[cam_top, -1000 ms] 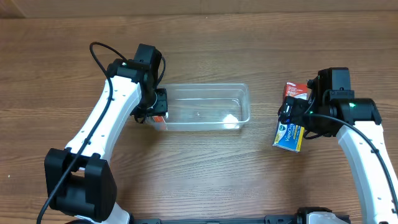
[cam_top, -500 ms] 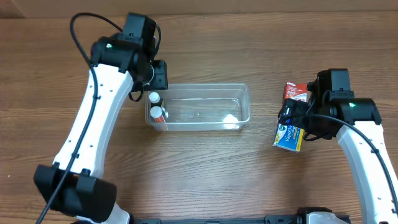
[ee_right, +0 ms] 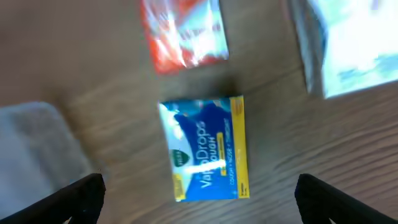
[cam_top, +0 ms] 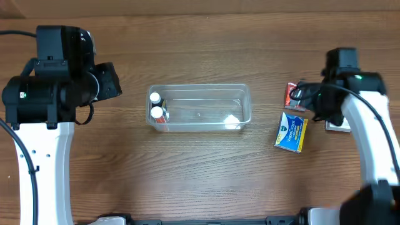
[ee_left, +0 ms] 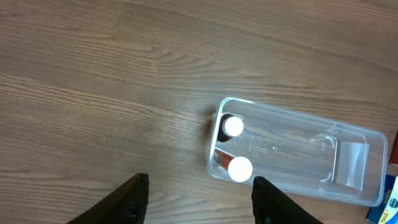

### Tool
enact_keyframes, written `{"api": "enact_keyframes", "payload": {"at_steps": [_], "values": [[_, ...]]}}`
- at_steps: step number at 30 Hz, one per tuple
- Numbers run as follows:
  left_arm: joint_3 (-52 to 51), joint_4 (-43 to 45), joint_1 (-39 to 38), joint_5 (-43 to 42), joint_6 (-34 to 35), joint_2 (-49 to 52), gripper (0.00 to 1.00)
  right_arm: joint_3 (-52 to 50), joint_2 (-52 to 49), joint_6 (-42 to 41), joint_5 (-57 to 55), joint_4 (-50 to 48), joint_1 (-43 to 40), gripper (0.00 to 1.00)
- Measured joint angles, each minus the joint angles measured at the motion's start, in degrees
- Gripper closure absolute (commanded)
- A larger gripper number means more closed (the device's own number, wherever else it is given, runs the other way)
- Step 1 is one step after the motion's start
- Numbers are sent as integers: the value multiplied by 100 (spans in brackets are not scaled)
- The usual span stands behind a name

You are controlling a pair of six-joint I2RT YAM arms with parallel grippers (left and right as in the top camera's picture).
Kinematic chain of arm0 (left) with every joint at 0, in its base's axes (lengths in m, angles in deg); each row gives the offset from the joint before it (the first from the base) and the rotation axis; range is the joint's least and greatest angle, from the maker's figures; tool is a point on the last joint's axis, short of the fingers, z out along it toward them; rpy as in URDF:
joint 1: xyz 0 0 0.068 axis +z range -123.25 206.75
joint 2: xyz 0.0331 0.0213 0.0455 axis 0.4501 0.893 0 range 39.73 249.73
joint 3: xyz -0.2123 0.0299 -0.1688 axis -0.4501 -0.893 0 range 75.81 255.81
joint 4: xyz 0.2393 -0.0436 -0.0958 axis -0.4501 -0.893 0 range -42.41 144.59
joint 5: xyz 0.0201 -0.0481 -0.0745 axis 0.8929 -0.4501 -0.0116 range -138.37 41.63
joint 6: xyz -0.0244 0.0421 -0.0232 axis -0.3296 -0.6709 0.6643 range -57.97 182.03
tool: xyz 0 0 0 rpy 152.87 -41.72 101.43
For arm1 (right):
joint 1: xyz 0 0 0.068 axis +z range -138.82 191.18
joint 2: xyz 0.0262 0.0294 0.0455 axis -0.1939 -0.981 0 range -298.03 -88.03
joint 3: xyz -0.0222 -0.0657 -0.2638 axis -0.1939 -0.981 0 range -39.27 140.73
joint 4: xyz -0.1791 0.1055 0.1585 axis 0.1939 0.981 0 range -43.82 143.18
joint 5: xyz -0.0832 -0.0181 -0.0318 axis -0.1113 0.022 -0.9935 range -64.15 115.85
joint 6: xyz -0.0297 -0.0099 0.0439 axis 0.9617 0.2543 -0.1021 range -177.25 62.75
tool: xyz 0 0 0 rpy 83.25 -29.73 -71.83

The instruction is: Pack container

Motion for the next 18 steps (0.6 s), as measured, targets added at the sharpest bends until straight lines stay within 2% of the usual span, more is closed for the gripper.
{"api": "enact_keyframes", "payload": {"at_steps": [8, 18], "values": [[0, -2, 0, 0, -4, 2, 44, -874, -798, -20, 20, -579, 0, 0], [0, -2, 0, 0, -111, 2, 44, -1137, -955, 109, 286, -892, 0, 0]]}}
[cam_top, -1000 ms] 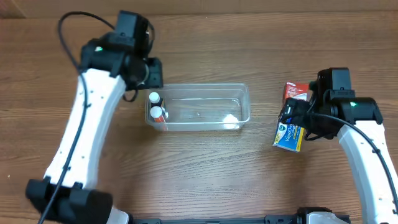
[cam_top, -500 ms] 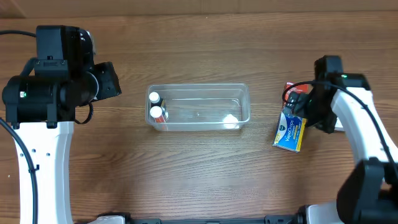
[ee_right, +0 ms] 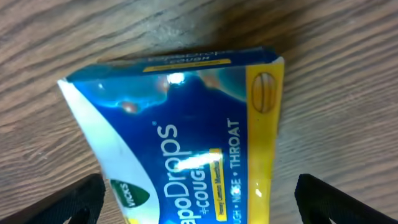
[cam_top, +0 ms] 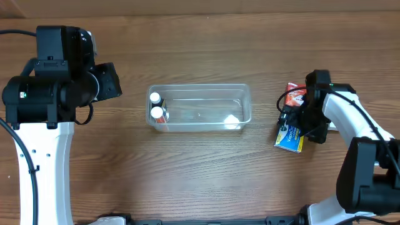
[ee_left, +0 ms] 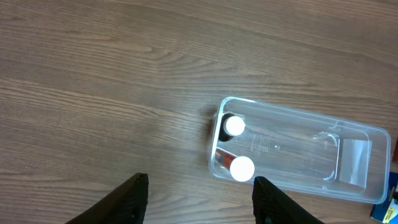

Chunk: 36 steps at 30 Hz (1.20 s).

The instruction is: Pack container

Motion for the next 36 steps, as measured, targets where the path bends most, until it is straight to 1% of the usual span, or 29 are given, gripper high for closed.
{"api": "enact_keyframes", "payload": {"at_steps": [4, 5, 6, 8, 9, 10, 11, 12, 15, 19, 21, 24, 26, 28, 30, 33, 36], "values": [[0, 0, 0, 2, -17, 0, 44, -289, -195, 2, 35, -245, 0, 0], [0, -2, 0, 0, -17, 0, 44, -343, -245, 2, 35, -282, 0, 2], [0, 0, 0, 2, -17, 0, 44, -361, -269, 0, 35, -299, 0, 7], [0, 0, 0, 0, -20, 0, 43, -361, -275, 11, 24, -367, 0, 21], [0, 0, 0, 0, -20, 0, 42, -361, -275, 17, 37, -378, 0, 25], [0, 0, 0, 0, -22, 0, 41, -361, -275, 2, 24, -385, 2, 31], [0, 0, 0, 2, -24, 0, 31, -361, -262, 4, 35, -382, 0, 36], [0, 0, 0, 2, -33, 0, 31, -345, -238, 7, 46, -378, -2, 37], [0, 0, 0, 4, -61, 0, 30, -295, -227, 2, 63, -251, 31, 37], [0, -2, 0, 4, -61, 0, 30, -48, -205, 0, 59, 203, 323, 37], [0, 0, 0, 4, -61, 0, 30, 297, -98, -2, 52, 511, 590, 37], [0, -4, 0, 4, -61, 13, 30, 1161, 461, -44, 48, 914, 1178, 37], [0, -2, 0, 7, -61, 44, 30, 1541, 767, -85, 37, 973, 1478, 37], [0, -4, 0, 4, -61, 94, 30, 1875, 1104, -129, 33, 916, 1864, 37], [0, -4, 0, 4, -61, 122, 30, 1985, 1272, -146, 24, 756, 2271, 37], [0, -2, 0, 4, -61, 127, 30, 1985, 1110, -92, 20, 448, 2798, 37], [0, -4, 0, 4, -61, 127, 30, 1982, 743, -22, 4, 166, 3150, 36]]}}
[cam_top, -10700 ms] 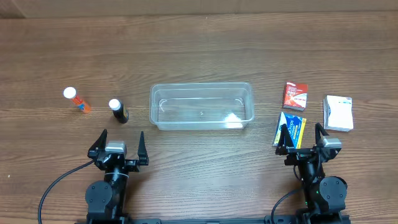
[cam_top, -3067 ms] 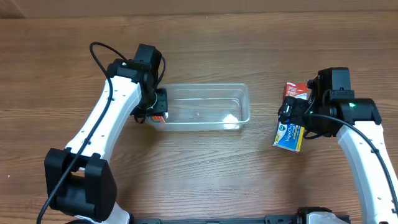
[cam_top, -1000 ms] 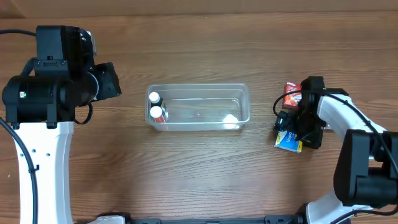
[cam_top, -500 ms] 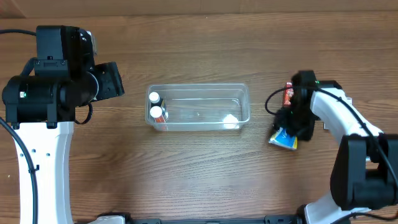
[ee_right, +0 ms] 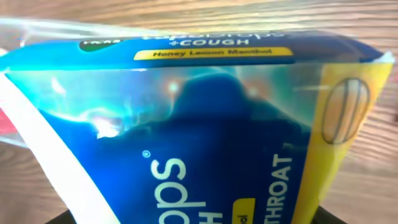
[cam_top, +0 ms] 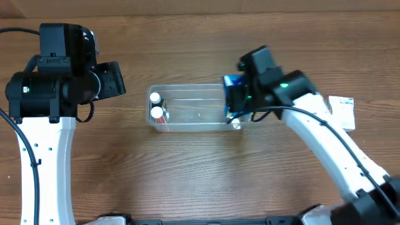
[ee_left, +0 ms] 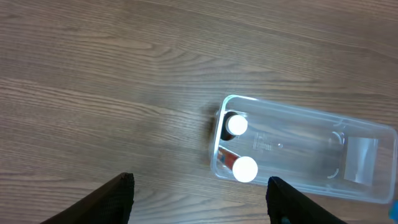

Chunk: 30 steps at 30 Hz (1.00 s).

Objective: Pack container
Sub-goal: 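Carry the VapoDrops box into the container's right end and release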

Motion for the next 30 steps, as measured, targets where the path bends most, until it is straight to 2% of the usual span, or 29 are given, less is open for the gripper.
{"api": "enact_keyframes", "payload": {"at_steps": [8, 13, 17, 22, 27, 30], "values": [[0, -17, 0, 72, 0, 2, 30, -7, -1272, 26, -101, -291, 9, 36], [0, -17, 0, 92, 0, 2, 30, -17, -1604, 24, -101, -376, 9, 36], [0, -17, 0, 109, 0, 2, 30, -17, -1606, 22, -96, -393, 11, 17], [0, -20, 0, 109, 0, 2, 30, -17, -1606, 26, -98, -444, 9, 9], [0, -35, 0, 109, 0, 2, 30, 116, -1606, 20, -101, -170, 9, 8], [0, -39, 0, 109, 0, 2, 30, 538, -1574, 20, -203, 216, 9, 6]]}}
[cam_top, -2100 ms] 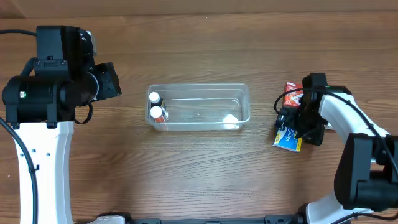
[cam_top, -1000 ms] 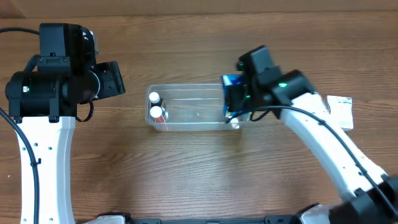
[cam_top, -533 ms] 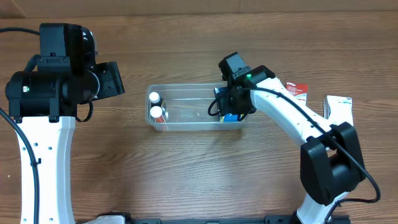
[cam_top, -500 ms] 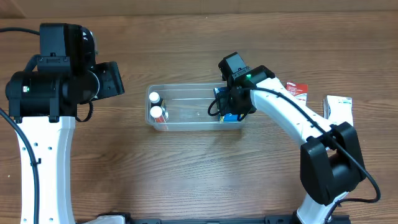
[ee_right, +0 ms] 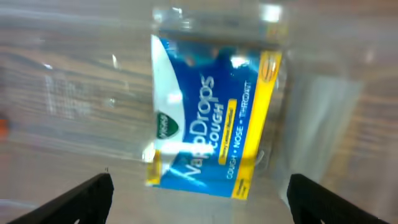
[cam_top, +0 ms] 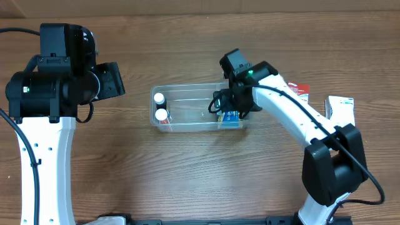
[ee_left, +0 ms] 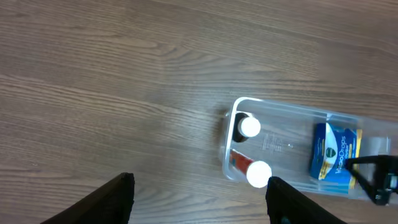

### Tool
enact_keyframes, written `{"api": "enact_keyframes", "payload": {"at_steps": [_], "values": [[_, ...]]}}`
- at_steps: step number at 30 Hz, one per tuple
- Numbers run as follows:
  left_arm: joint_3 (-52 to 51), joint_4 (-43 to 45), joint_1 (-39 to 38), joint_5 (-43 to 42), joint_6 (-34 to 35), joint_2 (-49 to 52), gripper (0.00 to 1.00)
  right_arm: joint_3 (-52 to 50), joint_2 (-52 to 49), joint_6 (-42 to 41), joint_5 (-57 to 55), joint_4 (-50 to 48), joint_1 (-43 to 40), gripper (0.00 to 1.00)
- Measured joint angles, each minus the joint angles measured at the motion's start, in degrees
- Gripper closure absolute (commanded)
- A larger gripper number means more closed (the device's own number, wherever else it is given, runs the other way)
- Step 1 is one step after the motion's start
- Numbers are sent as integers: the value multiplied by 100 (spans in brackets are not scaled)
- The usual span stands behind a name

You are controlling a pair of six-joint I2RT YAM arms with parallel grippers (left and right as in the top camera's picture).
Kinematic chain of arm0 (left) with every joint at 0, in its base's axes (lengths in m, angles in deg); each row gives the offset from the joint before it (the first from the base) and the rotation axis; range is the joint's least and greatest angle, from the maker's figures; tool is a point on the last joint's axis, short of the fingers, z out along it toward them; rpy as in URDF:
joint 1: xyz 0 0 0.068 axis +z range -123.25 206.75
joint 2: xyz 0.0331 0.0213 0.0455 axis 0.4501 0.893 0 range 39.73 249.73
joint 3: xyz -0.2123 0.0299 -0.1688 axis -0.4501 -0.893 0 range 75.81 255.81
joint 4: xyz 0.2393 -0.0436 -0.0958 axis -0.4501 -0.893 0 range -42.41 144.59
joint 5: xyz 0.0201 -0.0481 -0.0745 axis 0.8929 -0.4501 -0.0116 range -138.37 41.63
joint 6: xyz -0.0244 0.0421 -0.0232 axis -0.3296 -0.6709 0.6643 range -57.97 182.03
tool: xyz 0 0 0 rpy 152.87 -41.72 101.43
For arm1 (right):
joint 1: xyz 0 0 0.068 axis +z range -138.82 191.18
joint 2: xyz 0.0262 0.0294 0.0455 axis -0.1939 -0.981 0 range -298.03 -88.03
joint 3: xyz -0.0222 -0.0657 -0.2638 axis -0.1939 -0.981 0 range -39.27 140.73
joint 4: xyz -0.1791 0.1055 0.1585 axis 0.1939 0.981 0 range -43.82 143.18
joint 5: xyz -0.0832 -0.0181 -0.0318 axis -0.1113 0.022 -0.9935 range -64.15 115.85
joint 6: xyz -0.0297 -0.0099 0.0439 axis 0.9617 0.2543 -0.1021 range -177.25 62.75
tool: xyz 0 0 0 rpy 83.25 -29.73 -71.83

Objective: Pack container
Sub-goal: 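Carry the VapoDrops box into the container's right end and release, then move right gripper to the white Hansaplast box and grasp it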

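Note:
The clear plastic container [cam_top: 200,107] lies mid-table. Two white-capped bottles [cam_top: 161,107] stand in its left end. The blue and yellow cough drops box [cam_top: 230,118] lies flat in its right end, label up, also clear in the right wrist view as the box [ee_right: 211,134]. My right gripper [cam_top: 232,102] hovers just over that end, open [ee_right: 205,205], with the box below its spread fingers and apart from them. My left gripper [ee_left: 200,202] is open over bare table left of the container [ee_left: 292,149], holding nothing.
A red packet [cam_top: 300,90] and a white box [cam_top: 340,110] lie on the wood table [cam_top: 200,181] to the right of the container. The left arm's bulk [cam_top: 59,81] hangs over the table's left side.
The right gripper was shut on the cough drops box at the container's right end. Now the box lies on the container floor and the gripper is open above it. The left arm stayed put.
The right gripper first hung open above the cough drops box on the table right of the container. Then it was down around the box. Later it held the box at the container's right end. Now the box rests inside, released.

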Motion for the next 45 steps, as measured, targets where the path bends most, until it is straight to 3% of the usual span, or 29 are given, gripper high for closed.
{"api": "enact_keyframes", "payload": {"at_steps": [5, 8, 14, 18, 21, 33, 45], "values": [[0, -17, 0, 2, 0, 0, 30, 817, 525, -177, -647, 481, -92, 0], [0, -15, 0, 2, 0, 0, 30, 1158, 1130, -238, -1045, 481, -562, 0], [0, 20, 0, 0, 0, 0, 30, 1268, 1451, 87, -1261, 520, -2914, 0], [0, 26, 0, 2, 0, 0, 30, 1106, 927, 651, -975, 636, -4358, 0], [0, 26, 0, 2, 0, 0, 30, 1027, 323, 977, -841, 719, -4896, 0], [0, 26, 0, 2, 0, 0, 30, 935, -984, 1757, -470, 636, -5195, 0], [0, 26, 0, 2, 0, 0, 30, -568, -1049, 2382, -358, -492, -5298, 0]]}}
